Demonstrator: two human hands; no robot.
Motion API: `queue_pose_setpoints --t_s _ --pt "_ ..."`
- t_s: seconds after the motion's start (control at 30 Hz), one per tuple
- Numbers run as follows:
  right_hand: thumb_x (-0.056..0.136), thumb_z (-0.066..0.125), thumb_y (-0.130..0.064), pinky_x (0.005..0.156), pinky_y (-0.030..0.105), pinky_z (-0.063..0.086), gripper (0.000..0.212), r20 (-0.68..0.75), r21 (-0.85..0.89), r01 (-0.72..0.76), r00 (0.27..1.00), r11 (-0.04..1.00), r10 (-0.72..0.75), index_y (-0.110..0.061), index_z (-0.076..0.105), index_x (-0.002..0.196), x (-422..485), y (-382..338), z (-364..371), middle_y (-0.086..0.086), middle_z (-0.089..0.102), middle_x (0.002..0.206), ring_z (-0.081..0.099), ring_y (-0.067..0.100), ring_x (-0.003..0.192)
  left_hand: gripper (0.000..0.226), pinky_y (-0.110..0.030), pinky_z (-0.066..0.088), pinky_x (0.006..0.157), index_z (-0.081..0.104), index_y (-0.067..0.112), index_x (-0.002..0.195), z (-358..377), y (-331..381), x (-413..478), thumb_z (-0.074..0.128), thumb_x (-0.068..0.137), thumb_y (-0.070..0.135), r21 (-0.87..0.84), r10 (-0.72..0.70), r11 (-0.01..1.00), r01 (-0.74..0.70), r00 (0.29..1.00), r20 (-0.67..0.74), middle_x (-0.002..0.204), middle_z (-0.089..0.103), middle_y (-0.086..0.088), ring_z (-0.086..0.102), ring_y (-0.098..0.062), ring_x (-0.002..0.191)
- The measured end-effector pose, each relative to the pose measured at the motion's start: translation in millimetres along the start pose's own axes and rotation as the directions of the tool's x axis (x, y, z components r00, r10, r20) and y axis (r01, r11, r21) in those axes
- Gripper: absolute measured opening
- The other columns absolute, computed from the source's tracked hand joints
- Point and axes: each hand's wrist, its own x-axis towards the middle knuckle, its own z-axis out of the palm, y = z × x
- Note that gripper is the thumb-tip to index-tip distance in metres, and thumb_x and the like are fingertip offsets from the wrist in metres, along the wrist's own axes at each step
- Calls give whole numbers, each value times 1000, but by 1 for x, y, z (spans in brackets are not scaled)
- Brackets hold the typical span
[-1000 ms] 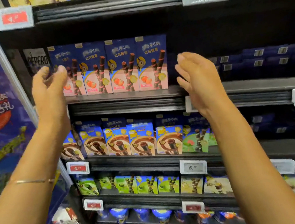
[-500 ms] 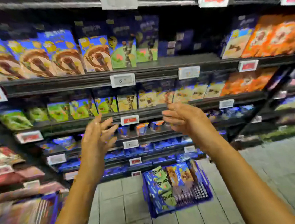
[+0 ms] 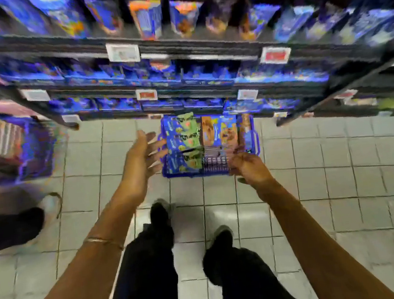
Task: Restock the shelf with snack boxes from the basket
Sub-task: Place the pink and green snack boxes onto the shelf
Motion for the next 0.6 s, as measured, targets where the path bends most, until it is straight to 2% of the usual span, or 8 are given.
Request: queue_pose_setpoints --t_s 0.13,0.2,0.27,0.37,0.43,0.5,0.57,0.6 --pt "102 55 -12 72 27 40 17 47 -93 15 999 996 -11 -6 63 88 99 74 29 14 56 88 52 21 82 66 -38 47 90 58 20 144 14 -78 85 28 108 66 6 -79 997 79 996 -42 134 73 -4 70 -23 118" --pt "97 60 -26 70 33 42 26 65 -181 60 997 982 -49 -11 68 77 158 98 52 7 59 72 53 18 70 66 -38 48 86 60 20 139 17 -111 134 29 107 68 -7 -99 995 98 994 -44 133 74 -4 71 -22 113" --pt "94 63 -30 70 33 41 27 83 -253 172 984 952 -156 -15 65 72 221 110 77 5 60 65 53 15 66 63 -36 49 80 62 23 127 20 -137 180 28 105 71 -7 -125 992 125 992 -27 127 75 -2 71 -24 114" --pt "95 64 -31 85 39 50 26 72 -354 340 939 871 -337 -6 65 99 319 106 117 9 68 91 65 30 93 70 -42 53 87 67 23 113 28 -165 238 25 102 78 -48 -157 986 158 987 24 125 76 -5 71 -30 118" --pt "93 64 -35 97 45 48 41 67 -479 425 890 768 -451 -7 60 123 376 96 136 15 66 118 61 34 114 79 -45 50 94 67 20 112 36 -177 269 22 98 83 -94 -162 981 168 985 64 131 74 -10 70 -32 119" --pt "91 65 -44 106 44 43 64 98 -600 460 854 654 -511 -8 49 141 424 88 150 20 57 137 52 37 129 85 -48 49 103 68 19 108 44 -189 292 19 94 87 -158 -154 974 164 985 76 129 74 -12 70 -32 119" --pt "87 63 -61 111 44 38 78 144 -709 436 859 554 -492 -10 45 143 456 89 158 19 51 145 43 39 136 88 -50 48 106 67 19 114 50 -202 307 19 93 89 -204 -134 968 148 988 80 125 75 -13 73 -31 112" --pt "83 60 -69 109 45 38 81 167 -747 422 867 513 -469 -11 47 138 467 90 160 20 52 143 43 40 136 89 -49 50 102 67 18 118 53 -210 312 21 93 89 -222 -132 964 146 988 77 123 76 -13 75 -31 107"
